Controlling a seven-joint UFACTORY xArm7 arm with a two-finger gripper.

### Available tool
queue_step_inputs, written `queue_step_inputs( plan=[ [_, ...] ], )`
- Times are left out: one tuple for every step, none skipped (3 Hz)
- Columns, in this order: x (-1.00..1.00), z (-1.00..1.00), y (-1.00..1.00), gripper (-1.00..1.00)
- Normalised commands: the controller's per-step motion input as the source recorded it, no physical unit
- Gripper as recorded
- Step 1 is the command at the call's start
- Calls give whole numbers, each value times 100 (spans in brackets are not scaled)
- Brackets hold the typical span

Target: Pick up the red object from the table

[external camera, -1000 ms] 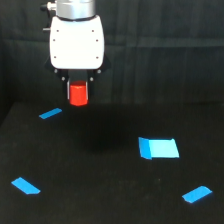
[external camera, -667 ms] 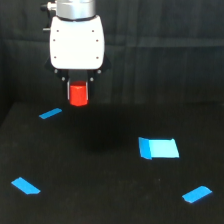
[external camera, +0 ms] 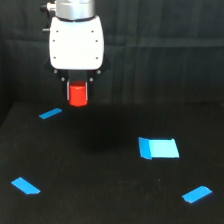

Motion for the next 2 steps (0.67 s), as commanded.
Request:
queue_step_inputs(
  plan=[
    [7,-12,4,-96],
    [-3,4,1,-93]
  ],
)
